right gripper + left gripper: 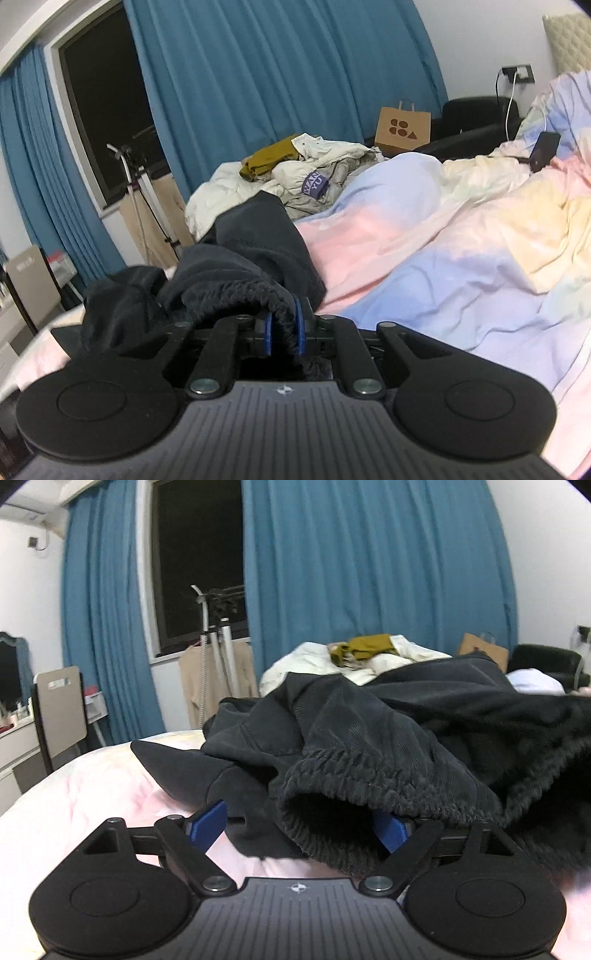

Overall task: Fold clothes
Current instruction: 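Grasp the waistband with the left gripper while the right gripper holds it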

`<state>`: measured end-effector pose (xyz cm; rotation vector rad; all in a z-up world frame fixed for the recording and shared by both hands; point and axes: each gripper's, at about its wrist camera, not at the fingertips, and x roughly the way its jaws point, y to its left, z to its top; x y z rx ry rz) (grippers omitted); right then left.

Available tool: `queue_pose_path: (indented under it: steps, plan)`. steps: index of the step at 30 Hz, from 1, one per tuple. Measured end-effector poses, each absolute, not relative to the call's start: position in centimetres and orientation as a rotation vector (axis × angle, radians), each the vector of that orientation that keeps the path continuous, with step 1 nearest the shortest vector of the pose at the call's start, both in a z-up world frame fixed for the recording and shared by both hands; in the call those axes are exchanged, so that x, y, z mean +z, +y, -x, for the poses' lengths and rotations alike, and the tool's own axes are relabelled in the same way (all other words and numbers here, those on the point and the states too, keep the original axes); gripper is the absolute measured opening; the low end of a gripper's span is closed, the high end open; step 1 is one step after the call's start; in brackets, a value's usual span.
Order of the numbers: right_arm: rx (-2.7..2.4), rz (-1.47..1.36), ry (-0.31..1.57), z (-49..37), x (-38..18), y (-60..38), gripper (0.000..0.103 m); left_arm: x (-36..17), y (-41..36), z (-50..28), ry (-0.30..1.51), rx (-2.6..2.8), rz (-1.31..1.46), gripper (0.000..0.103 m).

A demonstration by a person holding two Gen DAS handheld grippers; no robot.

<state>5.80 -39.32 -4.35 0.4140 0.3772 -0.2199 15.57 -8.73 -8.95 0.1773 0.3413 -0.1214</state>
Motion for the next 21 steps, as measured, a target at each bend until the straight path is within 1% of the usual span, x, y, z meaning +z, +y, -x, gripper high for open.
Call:
queue_pose_path:
  steps: [2, 3, 5, 6, 7, 10, 12, 13, 15, 17, 18, 19, 21]
  plan:
    - [-0.213, -0.409, 0.41, -6.2, -5.2, -39.3, 0.016, -8.8, -8.9, -16.4, 0.349, -0.099, -0.111, 0.083]
    - [-0.207, -0.409, 0.42, -6.3, -5.5, -39.4, 0.017, -8.6, -9.0, -16.5, 0.341, -0.088, -0.081, 0.078]
    - [-0.196, -0.41, 0.441, -6.7, -6.2, -39.4, 0.017, -8.1, -9.6, -16.5, 0.318, -0.077, -0.047, 0.073]
    - [-0.194, -0.41, 0.44, -6.6, -6.3, -39.4, 0.017, -7.9, -10.0, -16.4, 0.308, -0.073, -0.035, 0.067]
    - [-0.193, -0.41, 0.439, -6.6, -6.3, -39.4, 0.017, -7.7, -10.3, -16.4, 0.31, -0.082, -0.037, 0.055]
    - [-0.187, -0.414, 0.429, -6.2, -6.4, -39.2, 0.015, -7.2, -11.0, -16.3, 0.317, -0.082, -0.066, 0.041]
    - [-0.185, -0.403, 0.418, -5.9, -6.3, -38.9, 0.015, -7.0, -11.4, -16.5, 0.326, -0.064, -0.1, 0.036]
    - [-0.185, -0.391, 0.41, -5.7, -6.1, -38.7, 0.015, -7.1, -11.0, -16.9, 0.359, -0.054, -0.09, 0.03]
    - [-0.183, -0.365, 0.4, -5.4, -5.8, -38.2, 0.015, -7.2, -10.3, -17.8, 0.424, -0.034, -0.07, 0.029]
    - [-0.188, -0.345, 0.397, -5.2, -5.5, -37.6, 0.014, -7.4, -9.6, -18.6, 0.488, -0.015, -0.049, 0.032]
    - [-0.193, -0.345, 0.399, -5.1, -5.3, -37.5, 0.014, -7.4, -9.1, -18.4, 0.478, -0.026, -0.028, 0.037]
    - [-0.199, -0.355, 0.404, -4.9, -5.1, -37.5, 0.014, -7.4, -8.6, -17.9, 0.462, -0.025, -0.032, 0.045]
    - [-0.21, -0.386, 0.404, -4.6, -4.9, -37.8, 0.014, -7.4, -7.9, -17.2, 0.438, -0.034, -0.053, 0.049]
